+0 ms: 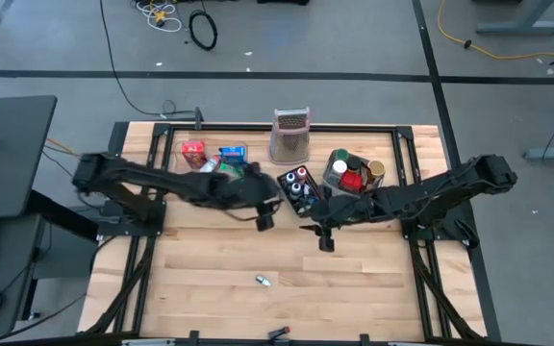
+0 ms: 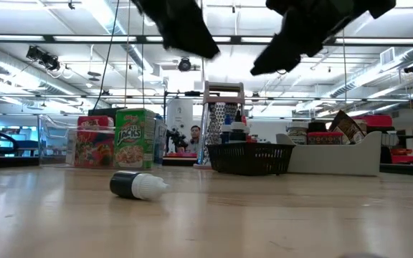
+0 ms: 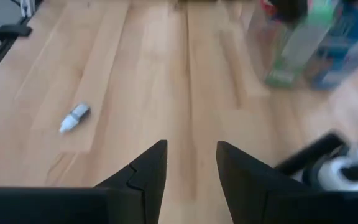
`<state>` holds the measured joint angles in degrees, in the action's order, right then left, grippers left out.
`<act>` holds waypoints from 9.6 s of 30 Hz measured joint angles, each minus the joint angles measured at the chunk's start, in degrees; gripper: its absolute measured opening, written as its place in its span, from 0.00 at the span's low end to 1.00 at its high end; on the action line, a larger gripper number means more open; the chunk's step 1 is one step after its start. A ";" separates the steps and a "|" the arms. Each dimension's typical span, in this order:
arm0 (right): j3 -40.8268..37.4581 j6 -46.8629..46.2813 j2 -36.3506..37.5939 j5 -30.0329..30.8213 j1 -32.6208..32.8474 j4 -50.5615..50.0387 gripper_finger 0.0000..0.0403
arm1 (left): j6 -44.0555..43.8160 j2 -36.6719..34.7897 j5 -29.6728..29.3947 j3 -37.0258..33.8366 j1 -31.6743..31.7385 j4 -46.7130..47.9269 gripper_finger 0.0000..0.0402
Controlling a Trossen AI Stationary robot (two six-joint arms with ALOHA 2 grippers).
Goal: Pick & Place Kitchen Items
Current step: Put the small black food coloring bottle into the black bin, then put the red food coloring bottle into the black bin
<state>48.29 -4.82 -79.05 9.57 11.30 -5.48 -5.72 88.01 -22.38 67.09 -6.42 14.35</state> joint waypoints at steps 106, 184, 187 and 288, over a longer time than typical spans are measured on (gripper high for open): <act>0.53 -6.34 -12.51 23.09 -6.80 -12.04 0.24 | -6.93 -14.63 -24.53 0.00 -21.29 12.20 0.39; 6.32 4.21 -39.28 -9.24 23.46 52.43 0.39 | -23.68 -8.16 -25.58 0.04 -20.74 -2.23 0.39; 7.49 2.55 -39.30 -4.86 25.65 48.25 0.39 | -25.85 -8.16 -25.48 0.04 -20.76 -2.16 0.39; -14.82 4.24 -3.37 14.90 -10.23 22.50 0.28 | -22.08 -8.18 -21.98 0.00 -20.74 -1.35 0.39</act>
<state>33.47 -0.58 -82.41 24.47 1.07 17.02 -27.80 79.83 -44.37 67.09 -27.16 12.99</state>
